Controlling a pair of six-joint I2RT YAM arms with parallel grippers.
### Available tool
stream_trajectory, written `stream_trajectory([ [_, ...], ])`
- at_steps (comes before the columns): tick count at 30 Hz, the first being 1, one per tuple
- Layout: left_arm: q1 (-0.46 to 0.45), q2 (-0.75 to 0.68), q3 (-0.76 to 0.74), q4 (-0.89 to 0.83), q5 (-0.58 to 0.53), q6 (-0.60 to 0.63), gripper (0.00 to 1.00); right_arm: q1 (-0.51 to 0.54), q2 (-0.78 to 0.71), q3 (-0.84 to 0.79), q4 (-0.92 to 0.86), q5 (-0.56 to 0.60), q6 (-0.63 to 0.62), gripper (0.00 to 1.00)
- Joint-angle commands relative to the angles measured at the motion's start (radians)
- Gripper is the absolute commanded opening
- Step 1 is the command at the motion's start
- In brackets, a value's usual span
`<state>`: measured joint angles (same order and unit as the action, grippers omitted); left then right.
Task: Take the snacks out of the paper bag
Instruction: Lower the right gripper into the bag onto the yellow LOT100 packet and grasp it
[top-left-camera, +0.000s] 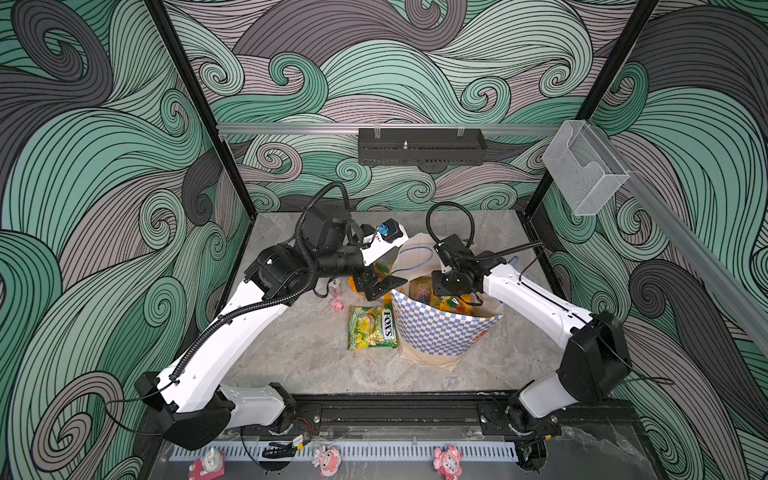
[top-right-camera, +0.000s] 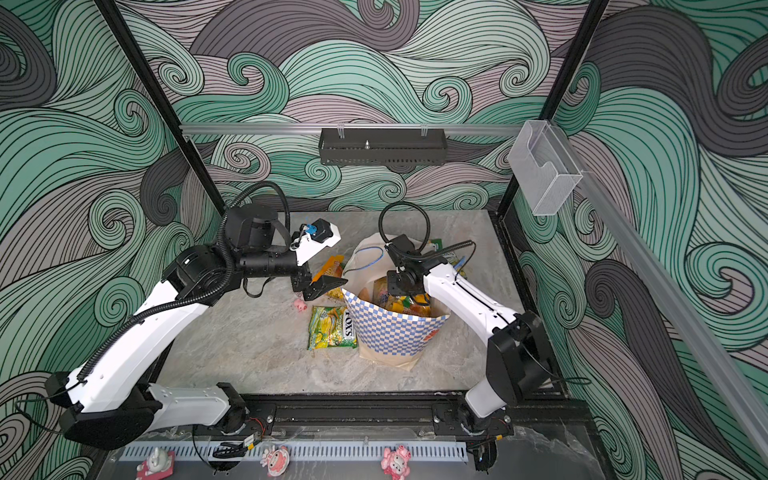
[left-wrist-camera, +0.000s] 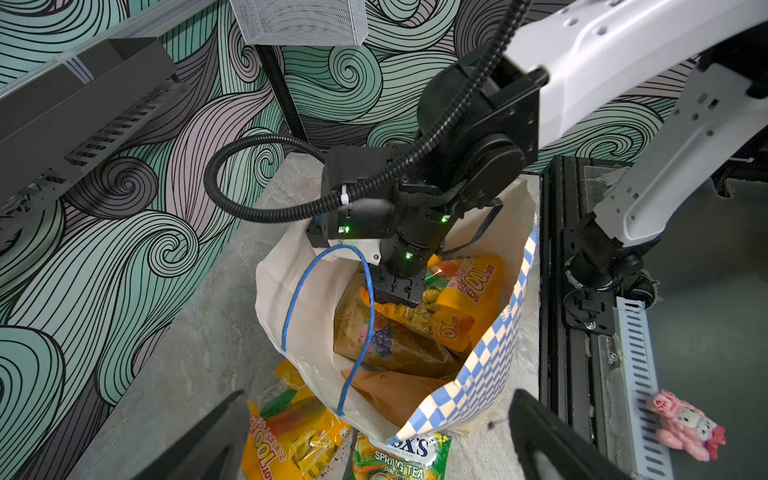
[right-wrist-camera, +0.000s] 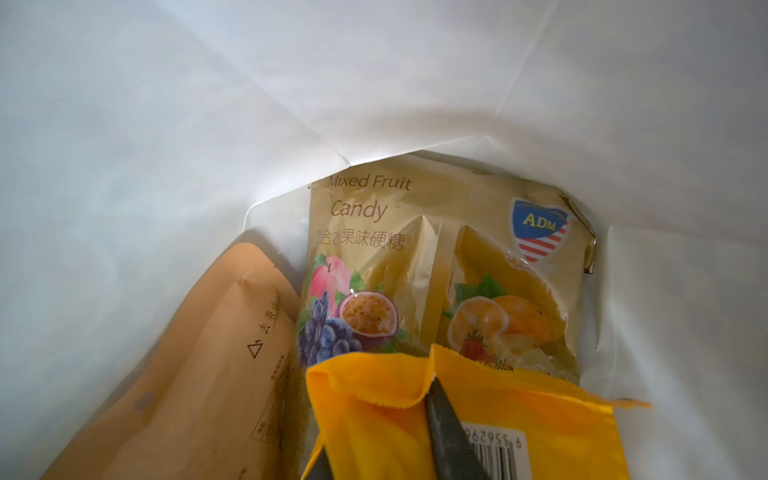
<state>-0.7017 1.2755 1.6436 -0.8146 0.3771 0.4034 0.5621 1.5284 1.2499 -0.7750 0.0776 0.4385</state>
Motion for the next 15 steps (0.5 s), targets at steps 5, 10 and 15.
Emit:
stream_trajectory([
  [5, 0.006, -0.05, -0.028, 0.054, 0.043, -0.033, 0.99, 0.002, -0.101, 0.051, -0.071, 0.012, 0.043, 0.0],
  [10, 0.006, -0.066, -0.041, 0.071, 0.053, -0.054, 0.99, 0.002, -0.151, 0.077, -0.086, 0.026, 0.064, 0.0],
  [15, 0.005, -0.074, -0.047, 0.063, 0.08, -0.058, 0.98, 0.002, -0.179, 0.106, -0.092, 0.031, 0.083, 0.0],
])
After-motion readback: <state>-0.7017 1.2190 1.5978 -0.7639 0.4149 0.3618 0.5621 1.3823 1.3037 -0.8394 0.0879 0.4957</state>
